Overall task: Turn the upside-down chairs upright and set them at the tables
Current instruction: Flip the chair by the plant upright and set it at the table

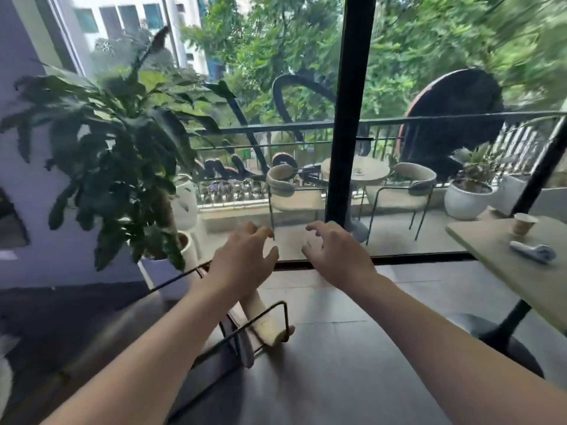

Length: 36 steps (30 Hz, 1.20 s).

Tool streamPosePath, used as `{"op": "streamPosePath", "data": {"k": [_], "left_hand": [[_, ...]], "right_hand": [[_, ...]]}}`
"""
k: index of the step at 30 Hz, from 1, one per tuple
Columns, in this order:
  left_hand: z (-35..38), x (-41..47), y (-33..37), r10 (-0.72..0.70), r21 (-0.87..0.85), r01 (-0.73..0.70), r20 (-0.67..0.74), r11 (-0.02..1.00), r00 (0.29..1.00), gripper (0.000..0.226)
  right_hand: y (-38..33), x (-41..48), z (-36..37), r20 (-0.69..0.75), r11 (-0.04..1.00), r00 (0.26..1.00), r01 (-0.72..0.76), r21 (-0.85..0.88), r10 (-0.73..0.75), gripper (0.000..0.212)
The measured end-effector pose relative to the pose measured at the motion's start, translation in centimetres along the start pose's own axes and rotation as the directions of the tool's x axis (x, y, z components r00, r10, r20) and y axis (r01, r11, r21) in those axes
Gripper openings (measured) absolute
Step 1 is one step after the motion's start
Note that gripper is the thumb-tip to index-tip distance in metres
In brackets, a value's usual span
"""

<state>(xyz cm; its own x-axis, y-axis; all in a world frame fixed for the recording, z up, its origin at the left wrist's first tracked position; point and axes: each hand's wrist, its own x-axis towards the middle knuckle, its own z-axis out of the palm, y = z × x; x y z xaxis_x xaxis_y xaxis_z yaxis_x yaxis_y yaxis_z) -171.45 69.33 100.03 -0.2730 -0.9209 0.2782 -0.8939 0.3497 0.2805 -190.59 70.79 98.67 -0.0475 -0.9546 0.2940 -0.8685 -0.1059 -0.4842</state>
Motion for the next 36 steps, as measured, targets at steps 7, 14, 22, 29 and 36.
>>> {"op": "streamPosePath", "data": {"k": [7,14,22,29,36], "left_hand": [[4.0,14.0,-0.2,0.013,0.034,-0.013,0.012,0.999,1.000,0.040],[7.7,29.3,-0.6,0.009,0.010,-0.009,-0.034,1.000,0.999,0.039],[14.0,42.3,-1.7,-0.106,0.030,0.107,-0.013,0.994,0.994,0.038],[16.7,48.6,-5.0,-0.474,0.080,0.482,-0.098,0.873,0.875,0.045],[15.9,47.3,-8.7,-0.775,0.098,0.815,-0.263,0.571,0.574,0.033]], "right_hand": [[5.3,13.5,0.6,-0.039,0.999,0.999,0.030,-0.013,-0.030,0.041],[11.8,27.1,0.3,-0.069,0.999,0.998,-0.007,-0.040,0.004,0.041],[18.8,41.6,3.1,0.008,0.988,0.988,0.156,-0.024,-0.156,0.041],[20.4,54.3,8.6,0.144,0.896,0.885,0.430,0.113,-0.443,0.039],[14.2,61.2,15.4,0.218,0.622,0.583,0.717,0.314,-0.782,0.038]]}}
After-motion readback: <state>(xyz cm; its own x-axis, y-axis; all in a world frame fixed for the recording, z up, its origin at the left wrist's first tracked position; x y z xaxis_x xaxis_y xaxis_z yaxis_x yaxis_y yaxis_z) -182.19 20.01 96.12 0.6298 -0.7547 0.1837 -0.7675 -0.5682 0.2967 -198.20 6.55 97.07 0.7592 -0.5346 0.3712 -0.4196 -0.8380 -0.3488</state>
